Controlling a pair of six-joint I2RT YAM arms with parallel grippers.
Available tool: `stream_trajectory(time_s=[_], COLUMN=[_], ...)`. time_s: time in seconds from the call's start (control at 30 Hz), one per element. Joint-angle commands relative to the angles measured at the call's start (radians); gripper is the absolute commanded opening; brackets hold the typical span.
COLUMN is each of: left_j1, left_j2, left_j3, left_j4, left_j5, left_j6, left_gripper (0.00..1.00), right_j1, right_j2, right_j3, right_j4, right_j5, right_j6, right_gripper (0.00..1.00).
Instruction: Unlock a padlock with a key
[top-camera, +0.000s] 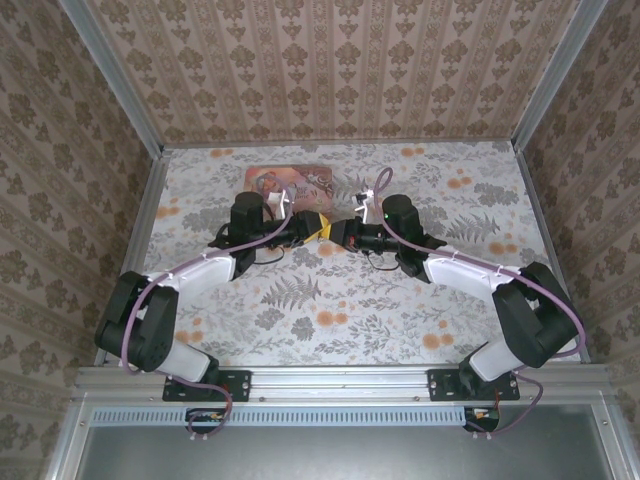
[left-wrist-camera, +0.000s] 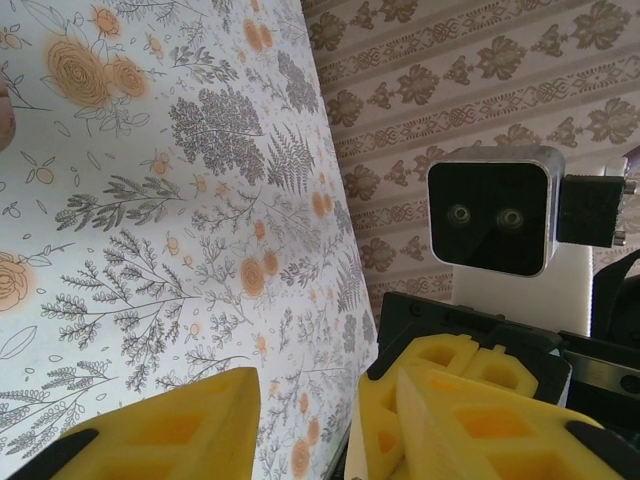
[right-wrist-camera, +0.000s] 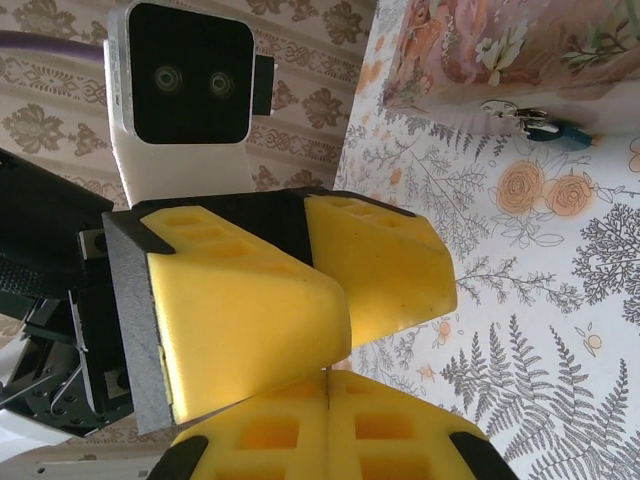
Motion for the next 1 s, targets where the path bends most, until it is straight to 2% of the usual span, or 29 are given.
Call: stream_trajectory(time_s=[0.0, 0.4, 0.63, 0.67, 0.73, 0.83, 0.9, 0.93, 0.97], left_j1=[-0.007, -0.007, -0.007, -0.007, -0.004, 0.007, 0.018, 0.025, 0.03], left_j2=[0.012, 0.023, 0.032, 0.032, 0.033, 0.025, 0.02, 0.017, 0.014], left_j3=[-0.012, -0.015, -0.007, -0.006, -0.002, 0.005, 0.016, 0.023, 0.03], left_j4=[0.05, 0.064, 0.067, 0.067, 0.061, 0.047, 0.028, 0.02, 0.012], left_j5=[0.02, 0.023, 0.03, 0.029, 0.023, 0.007, 0.0, -0.001, -0.002], left_j6=[-0.015, -0.018, -0.016, -0.016, -0.013, -0.003, 0.01, 0.019, 0.026], left_gripper=[0.38, 0.22, 0.0, 0.0, 0.0, 0.0, 0.0, 0.0, 0.0], right_j1=[-0.006, -0.011, -0.015, -0.019, -0.033, -0.07, -0.097, -0.111, -0.127], right_j2=[0.016, 0.025, 0.024, 0.021, 0.009, -0.029, -0.06, -0.076, -0.092], right_j3=[0.007, -0.005, -0.005, -0.007, -0.017, -0.036, -0.036, -0.03, -0.022], right_j4=[0.039, 0.042, 0.04, 0.039, 0.035, -0.007, -0.07, -0.116, -0.167], right_j5=[-0.014, -0.014, -0.012, -0.011, -0.006, 0.003, 0.003, 0.008, 0.017], right_j6=[0.009, 0.013, 0.016, 0.018, 0.022, 0.009, -0.025, -0.047, -0.073], right_gripper=[0.0, 0.0, 0.0, 0.01, 0.33, 0.75, 0.94, 0.99, 1.0])
